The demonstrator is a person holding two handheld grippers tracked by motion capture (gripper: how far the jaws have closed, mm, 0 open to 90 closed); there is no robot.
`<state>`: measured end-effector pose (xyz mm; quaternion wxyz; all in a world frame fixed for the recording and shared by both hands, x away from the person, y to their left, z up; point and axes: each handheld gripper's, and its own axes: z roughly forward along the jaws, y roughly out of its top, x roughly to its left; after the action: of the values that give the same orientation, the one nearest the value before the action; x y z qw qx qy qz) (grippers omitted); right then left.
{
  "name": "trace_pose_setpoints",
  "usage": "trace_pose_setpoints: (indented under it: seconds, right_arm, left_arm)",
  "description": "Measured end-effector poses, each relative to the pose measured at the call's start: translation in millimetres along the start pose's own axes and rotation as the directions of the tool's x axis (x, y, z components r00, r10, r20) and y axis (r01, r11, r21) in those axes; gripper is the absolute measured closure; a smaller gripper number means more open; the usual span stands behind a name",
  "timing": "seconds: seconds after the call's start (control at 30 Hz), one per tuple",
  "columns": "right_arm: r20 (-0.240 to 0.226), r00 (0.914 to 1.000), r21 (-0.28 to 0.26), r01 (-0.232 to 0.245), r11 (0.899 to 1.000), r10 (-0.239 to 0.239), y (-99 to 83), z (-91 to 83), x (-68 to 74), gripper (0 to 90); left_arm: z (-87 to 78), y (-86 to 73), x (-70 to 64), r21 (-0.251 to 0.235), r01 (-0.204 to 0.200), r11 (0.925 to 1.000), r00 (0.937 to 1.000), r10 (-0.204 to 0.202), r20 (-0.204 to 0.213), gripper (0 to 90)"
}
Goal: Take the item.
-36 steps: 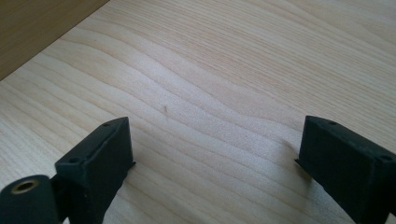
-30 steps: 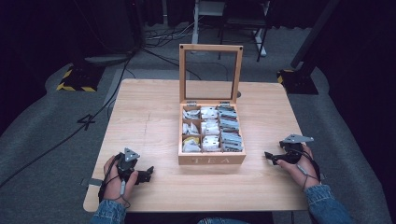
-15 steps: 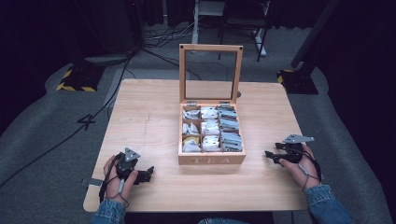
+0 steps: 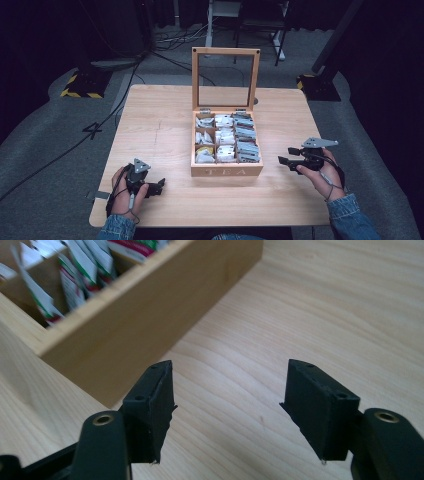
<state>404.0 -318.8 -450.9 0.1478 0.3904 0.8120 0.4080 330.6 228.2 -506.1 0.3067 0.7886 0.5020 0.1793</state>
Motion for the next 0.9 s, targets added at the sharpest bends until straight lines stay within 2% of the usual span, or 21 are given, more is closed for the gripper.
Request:
trace_pose_setpoints:
  seconds: [0.17, 0.5, 0.67, 0.9]
  right_arm:
    - [-0.029, 0.9995, -0.048, 0.013, 0.999, -0.014, 20.3, -7.5, 12.3, 39.2]
    - [-0.072, 0.9966, -0.077, 0.034, 0.996, -0.040, 45.9, -9.2, 29.2, 42.2]
    - [-0.102, 0.9925, -0.096, 0.056, 0.994, -0.066, 64.3, -3.8, 40.6, 43.7]
    - [-0.142, 0.9851, -0.078, 0.087, 0.993, -0.098, 81.9, 7.8, 54.3, 48.1]
  left_arm:
    - [0.6, 0.4, -1.2, -0.002, 0.007, 1.0000, 1.0000, -0.007, -0.001, 0.1]
    - [2.1, 2.4, -2.8, -0.001, 0.016, 0.9999, 0.9998, -0.016, -0.009, 0.0]
    - [3.3, 3.6, -2.6, -0.002, 0.014, 0.9999, 0.9998, -0.014, -0.010, 0.0]
    - [3.3, 3.5, -2.8, -0.002, 0.015, 0.9999, 0.9998, -0.015, -0.009, 0.0]
